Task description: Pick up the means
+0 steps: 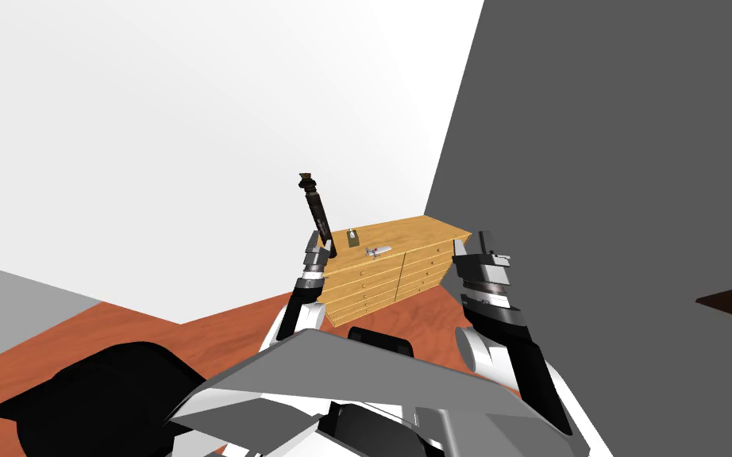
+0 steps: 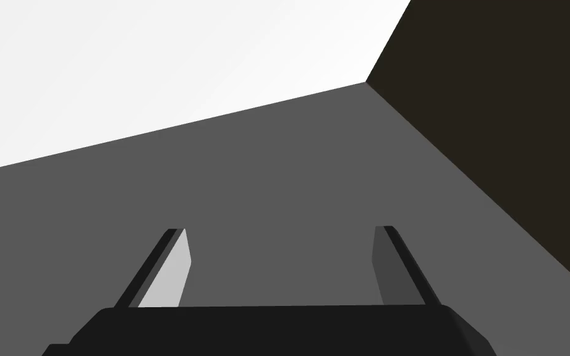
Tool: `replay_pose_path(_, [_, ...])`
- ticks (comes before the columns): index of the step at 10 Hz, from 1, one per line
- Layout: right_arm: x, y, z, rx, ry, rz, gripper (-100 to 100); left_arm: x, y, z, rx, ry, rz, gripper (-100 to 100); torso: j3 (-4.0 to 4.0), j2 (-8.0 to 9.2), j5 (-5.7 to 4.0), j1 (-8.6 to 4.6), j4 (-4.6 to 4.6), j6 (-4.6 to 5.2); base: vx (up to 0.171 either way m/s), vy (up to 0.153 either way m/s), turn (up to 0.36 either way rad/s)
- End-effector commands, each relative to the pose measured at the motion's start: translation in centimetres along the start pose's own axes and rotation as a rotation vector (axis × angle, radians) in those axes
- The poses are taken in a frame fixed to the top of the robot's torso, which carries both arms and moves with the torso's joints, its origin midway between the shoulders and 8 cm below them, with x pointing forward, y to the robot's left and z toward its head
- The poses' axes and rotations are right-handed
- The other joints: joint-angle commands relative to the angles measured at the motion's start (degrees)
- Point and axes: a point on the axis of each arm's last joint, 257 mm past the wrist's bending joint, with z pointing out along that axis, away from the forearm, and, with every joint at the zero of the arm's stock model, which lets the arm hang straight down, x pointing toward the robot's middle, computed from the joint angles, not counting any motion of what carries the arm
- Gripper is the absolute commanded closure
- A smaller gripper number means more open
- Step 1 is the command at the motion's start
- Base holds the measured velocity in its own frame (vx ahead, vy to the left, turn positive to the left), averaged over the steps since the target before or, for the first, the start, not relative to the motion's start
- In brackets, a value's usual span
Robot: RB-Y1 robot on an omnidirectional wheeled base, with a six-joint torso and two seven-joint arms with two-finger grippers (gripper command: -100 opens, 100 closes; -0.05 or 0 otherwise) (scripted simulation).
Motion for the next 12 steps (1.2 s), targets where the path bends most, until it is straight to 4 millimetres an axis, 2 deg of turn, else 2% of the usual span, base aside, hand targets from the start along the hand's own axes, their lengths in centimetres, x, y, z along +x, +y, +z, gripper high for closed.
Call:
replay_pose_path(1, [0.0, 0.0, 0.0, 0.0, 0.0, 0.0, 0, 0.6, 0.8, 0.9, -0.02, 0.038, 0.014, -100, 0.0, 0.0, 0.0, 0.0, 0.0, 0.0, -0.011, 0.01, 0.035])
replay_pose_path(2, [0.0, 0.0, 0.0, 0.0, 0.0, 0.0, 0, 0.6, 0.8, 0.9, -0.02, 0.038, 0.014, -100, 0.01, 0.02, 0.01, 0.05, 0.0, 0.0, -0.011, 0.016, 0.017])
replay_pose_path(7, [0.0, 0.0, 0.0, 0.0, 0.0, 0.0, 0, 1.5, 3.7, 4.0, -0.089, 0.089, 0.03, -100, 0.0, 0.01, 0.02, 0.07, 0.0, 0.0, -0.008, 0.018, 0.03])
replay_pose_path(8, [0.0, 0.0, 0.0, 0.0, 0.0, 0.0, 0, 1.4, 3.9, 4.0, -0.098, 0.088, 0.031, -100, -0.01, -0.01, 0.02, 0.06, 0.0, 0.0, 0.0, 0.009, 0.017])
replay_pose_path(11, [0.0, 0.0, 0.0, 0.0, 0.0, 0.0, 0, 1.7, 5.9, 5.7, -0.147, 0.101, 0.036, -100, -0.01, -0.01, 0.01, 0.03, -0.01, 0.0, -0.001, 0.009, 0.034])
replay_pose_path(12, [0.0, 0.0, 0.0, 0.0, 0.0, 0.0, 0, 1.8, 6.1, 6.1, -0.156, 0.102, 0.034, -100, -0.01, -0.02, 0.01, 0.05, -0.01, 0.0, 0.001, 0.009, 0.021])
